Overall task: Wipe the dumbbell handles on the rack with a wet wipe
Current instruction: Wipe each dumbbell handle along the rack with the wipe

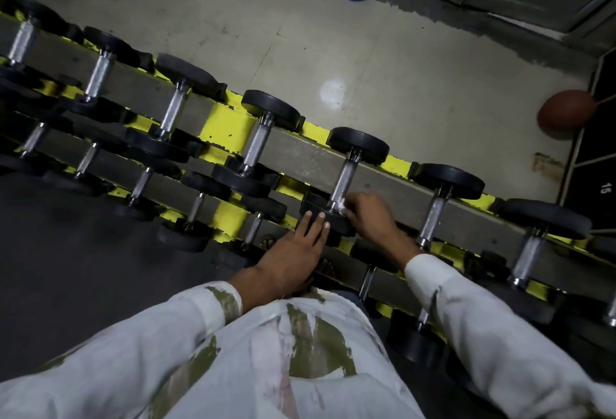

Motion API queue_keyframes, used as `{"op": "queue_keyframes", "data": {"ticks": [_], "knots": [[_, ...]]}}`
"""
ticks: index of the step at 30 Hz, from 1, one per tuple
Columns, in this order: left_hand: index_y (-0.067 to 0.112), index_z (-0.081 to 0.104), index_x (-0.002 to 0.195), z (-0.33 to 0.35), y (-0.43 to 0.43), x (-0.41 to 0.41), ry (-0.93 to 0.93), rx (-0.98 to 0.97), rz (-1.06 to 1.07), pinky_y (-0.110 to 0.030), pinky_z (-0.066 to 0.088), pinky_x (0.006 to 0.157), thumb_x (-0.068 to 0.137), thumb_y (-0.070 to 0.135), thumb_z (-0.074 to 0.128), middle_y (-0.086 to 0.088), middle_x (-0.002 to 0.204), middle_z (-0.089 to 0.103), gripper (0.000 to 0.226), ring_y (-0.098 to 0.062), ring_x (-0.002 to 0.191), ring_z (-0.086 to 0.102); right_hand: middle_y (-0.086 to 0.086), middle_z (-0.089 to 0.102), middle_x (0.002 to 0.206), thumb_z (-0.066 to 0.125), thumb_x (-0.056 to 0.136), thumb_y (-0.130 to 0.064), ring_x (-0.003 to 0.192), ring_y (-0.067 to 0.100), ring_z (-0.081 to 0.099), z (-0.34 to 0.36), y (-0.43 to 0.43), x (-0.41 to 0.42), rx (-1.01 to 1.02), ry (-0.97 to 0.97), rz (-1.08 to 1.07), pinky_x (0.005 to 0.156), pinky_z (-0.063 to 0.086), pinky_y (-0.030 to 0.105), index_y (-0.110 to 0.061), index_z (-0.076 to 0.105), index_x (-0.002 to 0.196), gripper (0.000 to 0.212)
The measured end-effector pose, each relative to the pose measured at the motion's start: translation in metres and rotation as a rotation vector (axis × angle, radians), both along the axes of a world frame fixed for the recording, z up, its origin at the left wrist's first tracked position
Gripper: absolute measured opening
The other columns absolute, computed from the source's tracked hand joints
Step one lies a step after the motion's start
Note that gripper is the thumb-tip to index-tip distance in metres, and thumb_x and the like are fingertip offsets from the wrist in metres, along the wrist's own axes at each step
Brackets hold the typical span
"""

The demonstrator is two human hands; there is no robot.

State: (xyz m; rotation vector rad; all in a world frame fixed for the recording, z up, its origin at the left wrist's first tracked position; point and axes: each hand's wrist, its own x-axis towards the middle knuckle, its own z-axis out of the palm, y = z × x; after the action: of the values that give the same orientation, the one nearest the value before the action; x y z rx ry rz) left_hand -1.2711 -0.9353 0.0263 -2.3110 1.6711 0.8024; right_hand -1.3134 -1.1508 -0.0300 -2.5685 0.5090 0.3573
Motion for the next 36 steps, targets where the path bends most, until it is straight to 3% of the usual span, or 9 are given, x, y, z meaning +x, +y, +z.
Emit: {"op": "queue_keyframes", "data": {"ticks": [3,6,9,13,20,27,30,32,36], "knots": [[-0.003,-0.007,0.16,-0.002,0.0,-0.002,-0.017,-0.003,-0.002,-0.047,0.046,0.11,0.104,0.012,0.044,-0.027,0.168,-0.011,0.078,-0.047,0.155,-0.005,0.01,0.07,0.075,0.066,0.084,-0.012,0.073,0.03,0.065,-0.023,-0.001,0.004,0.233,0.033,-0.331,0.066,0.052,0.034,-0.012,0.069,0.074,0.011],[-0.003,-0.007,0.16,-0.002,0.001,-0.001,-0.025,0.007,-0.009,-0.047,0.046,0.11,0.104,0.01,0.042,-0.026,0.168,-0.012,0.077,-0.047,0.155,-0.006,0.015,0.072,0.087,0.054,0.085,0.01,0.077,0.026,0.065,-0.026,0.005,0.027,0.833,0.016,-0.717,0.068,0.053,0.031,-0.009,0.075,0.092,0.029],[-0.003,-0.009,0.16,0.003,0.001,0.0,-0.018,0.018,-0.024,-0.047,0.045,0.111,0.102,0.007,0.043,-0.025,0.168,-0.015,0.078,-0.046,0.156,-0.008,0.016,0.069,0.1,0.037,0.085,0.021,0.088,0.024,0.067,-0.023,0.002,0.036,1.232,0.031,-0.831,0.074,0.059,0.032,-0.003,0.064,0.12,0.051],[-0.001,-0.01,0.161,0.004,0.003,0.004,-0.015,0.018,-0.042,-0.047,0.042,0.113,0.102,0.013,0.047,-0.024,0.168,-0.017,0.083,-0.044,0.156,-0.008,0.021,0.07,0.101,0.03,0.09,0.022,0.091,0.028,0.071,-0.035,-0.007,0.031,1.554,0.014,-0.907,0.079,0.062,0.036,0.001,0.062,0.116,0.046],[0.001,-0.011,0.161,0.005,0.006,0.01,-0.015,0.0,-0.064,-0.046,0.037,0.114,0.102,0.011,0.043,-0.022,0.169,-0.017,0.081,-0.041,0.157,-0.008,0.025,0.068,0.111,0.046,0.093,0.013,0.1,0.033,0.067,-0.044,-0.002,0.029,1.362,-0.129,-1.052,0.083,0.061,0.039,0.008,0.061,0.121,0.032],[0.0,-0.011,0.16,-0.002,0.006,0.009,-0.022,0.005,-0.068,-0.047,0.04,0.112,0.103,0.01,0.04,-0.023,0.168,-0.016,0.078,-0.043,0.157,-0.007,0.02,0.065,0.112,0.044,0.091,0.006,0.096,0.026,0.064,-0.052,-0.025,0.085,1.346,-0.401,-1.543,0.082,0.059,0.031,-0.009,0.056,0.111,0.028],[0.0,-0.011,0.16,-0.006,0.007,0.011,-0.02,-0.016,-0.067,-0.047,0.04,0.112,0.102,0.015,0.045,-0.023,0.168,-0.016,0.082,-0.043,0.156,-0.006,0.012,0.065,0.082,0.05,0.093,0.006,0.073,0.021,0.062,-0.036,-0.006,0.077,1.241,-0.531,-1.567,0.07,0.058,0.03,-0.01,0.056,0.095,0.017],[0.0,-0.01,0.16,-0.008,0.007,0.011,-0.013,-0.021,-0.062,-0.048,0.041,0.111,0.102,0.017,0.048,-0.023,0.169,-0.014,0.084,-0.043,0.156,-0.005,0.005,0.062,0.075,0.061,0.09,0.002,0.065,0.014,0.056,-0.03,0.005,0.071,1.026,-0.662,-1.466,0.06,0.05,0.029,-0.011,0.06,0.087,0.014],[0.0,-0.009,0.161,-0.009,0.008,0.01,-0.01,-0.022,-0.054,-0.048,0.04,0.112,0.102,0.022,0.049,-0.024,0.169,-0.013,0.086,-0.044,0.156,-0.005,0.004,0.063,0.099,0.071,0.09,-0.016,0.084,0.01,0.059,-0.018,0.019,0.051,0.297,-0.655,-0.908,0.072,0.046,0.022,-0.014,0.067,0.095,0.007]]}}
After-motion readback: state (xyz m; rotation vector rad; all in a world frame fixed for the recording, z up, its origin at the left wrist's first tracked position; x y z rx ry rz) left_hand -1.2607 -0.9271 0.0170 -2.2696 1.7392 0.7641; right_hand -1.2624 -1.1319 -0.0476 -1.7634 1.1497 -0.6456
